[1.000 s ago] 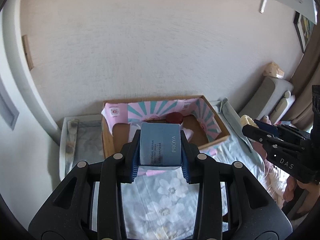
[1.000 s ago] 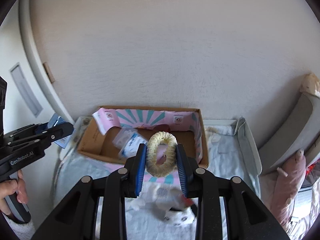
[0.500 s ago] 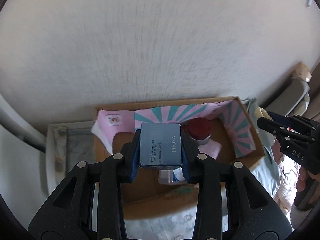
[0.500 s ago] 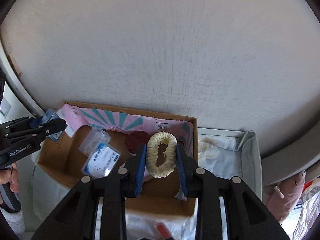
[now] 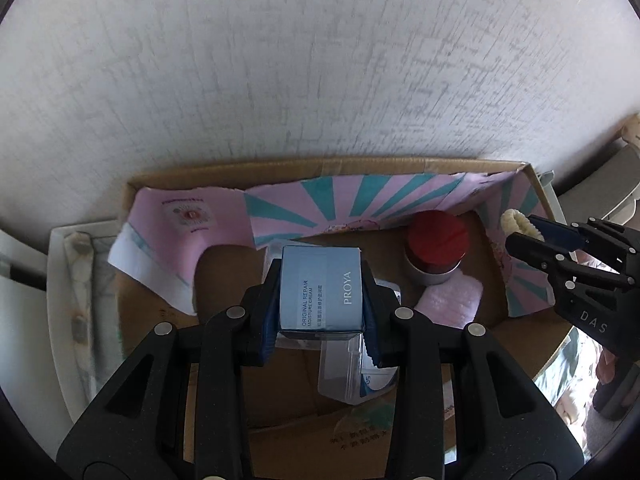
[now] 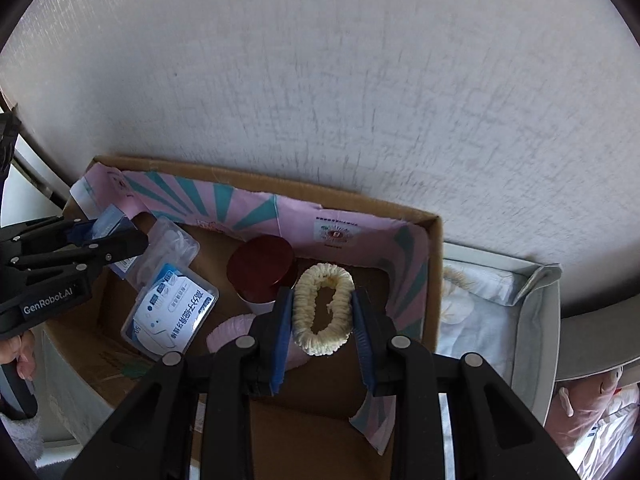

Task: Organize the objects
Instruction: 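Lift the scrunchie and blue box and carry both over the cardboard box, then open both tools to drop the scrunchie and blue box into the box, then withdraw both tools and move toward the lipstick and sock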

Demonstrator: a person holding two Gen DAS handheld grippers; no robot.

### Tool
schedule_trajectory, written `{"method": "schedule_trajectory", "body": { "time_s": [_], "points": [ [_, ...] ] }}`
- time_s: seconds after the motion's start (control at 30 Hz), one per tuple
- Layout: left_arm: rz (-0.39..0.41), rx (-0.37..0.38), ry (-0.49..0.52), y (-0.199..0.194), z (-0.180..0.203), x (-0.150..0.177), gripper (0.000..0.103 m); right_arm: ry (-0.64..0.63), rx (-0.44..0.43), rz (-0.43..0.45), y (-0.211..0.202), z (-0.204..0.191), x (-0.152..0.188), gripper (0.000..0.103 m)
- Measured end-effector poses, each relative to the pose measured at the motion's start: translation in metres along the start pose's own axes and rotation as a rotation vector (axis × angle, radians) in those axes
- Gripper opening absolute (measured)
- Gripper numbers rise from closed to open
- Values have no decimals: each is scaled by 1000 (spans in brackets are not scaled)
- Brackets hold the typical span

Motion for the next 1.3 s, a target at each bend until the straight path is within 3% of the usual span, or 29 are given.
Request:
{"method": "schedule_trajectory", "body": {
  "time_s": [0.17,0.23,0.33,0.4,0.43,0.47,0.73,1.0,1.17,1.3],
  "points": [
    [-9,-7,38,2,5,1,31,-14,-43,-30,4,-4,1,27],
    [8,-10,49,-3,8,-1,32,-27,-59,-39,3,-7,3,33],
    [16,-15,75,-11,14,-5,37,-54,-64,-58,1,-10,8,72],
    [30,-19,89,-17,17,-8,72,-52,-102,-81,1,-13,15,97],
    [34,-23,91,-19,18,-10,99,-53,-116,-86,0,-14,19,101],
    [41,-20,91,-20,19,-11,103,-60,-125,-87,-1,-15,23,102],
    [9,2,64,-16,16,-8,103,-65,-134,-47,0,-22,31,102],
    [27,6,71,-31,21,-5,103,-62,-112,4,-13,-24,28,102],
    [67,2,56,-54,20,-7,103,-6,-83,70,-42,-21,17,102],
    [148,-17,47,-93,16,-11,103,39,-49,151,-81,-18,14,102]
  ]
}}
Point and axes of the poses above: each gripper's, at about its wrist camera, not at the fingertips, and y roughly the way its jaws point, z to its right, x to its underside, the point moved 9 cm from there along y, roughly the way its jaws point, and after that the axes turned 5 degrees about -x, right-handed, at the moved point
